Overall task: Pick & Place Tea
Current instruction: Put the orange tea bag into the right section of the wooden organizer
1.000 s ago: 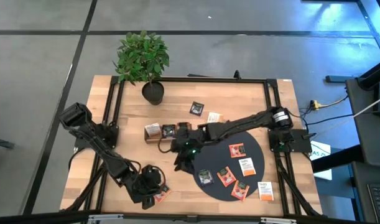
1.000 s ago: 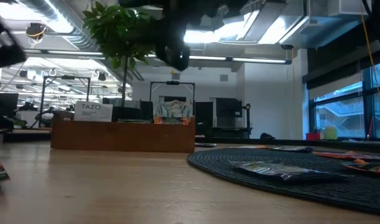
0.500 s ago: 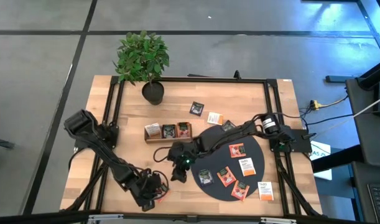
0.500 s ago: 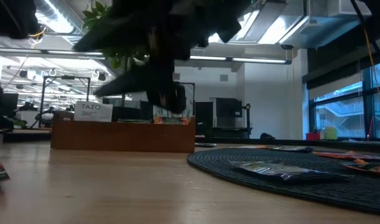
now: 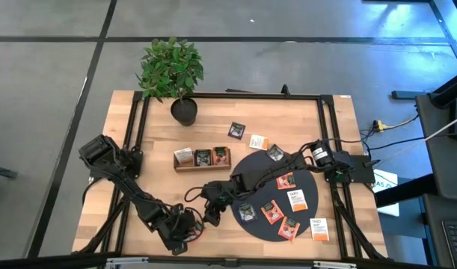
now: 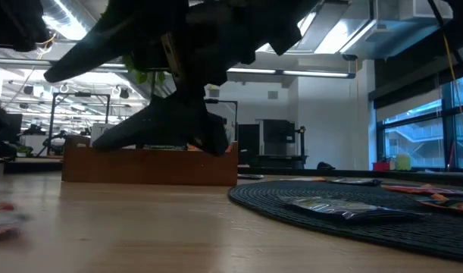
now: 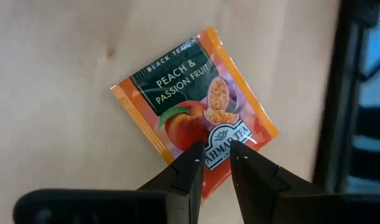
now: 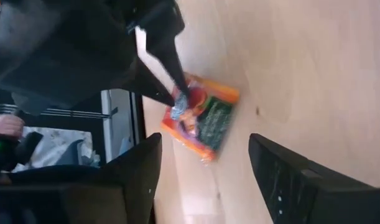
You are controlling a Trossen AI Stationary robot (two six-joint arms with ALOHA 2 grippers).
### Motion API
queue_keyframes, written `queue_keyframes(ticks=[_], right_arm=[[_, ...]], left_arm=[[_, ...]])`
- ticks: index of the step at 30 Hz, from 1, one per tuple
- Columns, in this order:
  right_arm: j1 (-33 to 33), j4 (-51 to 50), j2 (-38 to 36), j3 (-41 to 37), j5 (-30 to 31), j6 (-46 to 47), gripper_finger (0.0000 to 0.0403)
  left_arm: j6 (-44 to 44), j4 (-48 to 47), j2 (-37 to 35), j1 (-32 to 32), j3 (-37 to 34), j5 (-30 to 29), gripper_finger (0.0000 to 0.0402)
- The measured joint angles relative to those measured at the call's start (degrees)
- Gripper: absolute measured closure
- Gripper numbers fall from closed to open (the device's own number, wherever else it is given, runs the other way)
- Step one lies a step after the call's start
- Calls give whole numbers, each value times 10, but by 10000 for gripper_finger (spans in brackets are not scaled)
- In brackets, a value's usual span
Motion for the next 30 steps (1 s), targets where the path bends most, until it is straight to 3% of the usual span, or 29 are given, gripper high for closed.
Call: queue_keyframes(ticks=[7,21,25,30], right_arm=[[5,-9,25,-1,30,38,176],[-12,-4,23,0,49,45,178],[-10,-58,23,0,59,56,178],[-7,-77,27,2,23,57,178]], left_arm=[[15,1,2,27,-2,-106,322],[59,-5,1,39,-1,-35,323],[53,-4,1,35,-2,-47,324],[44,-1,2,37,-2,-81,326]])
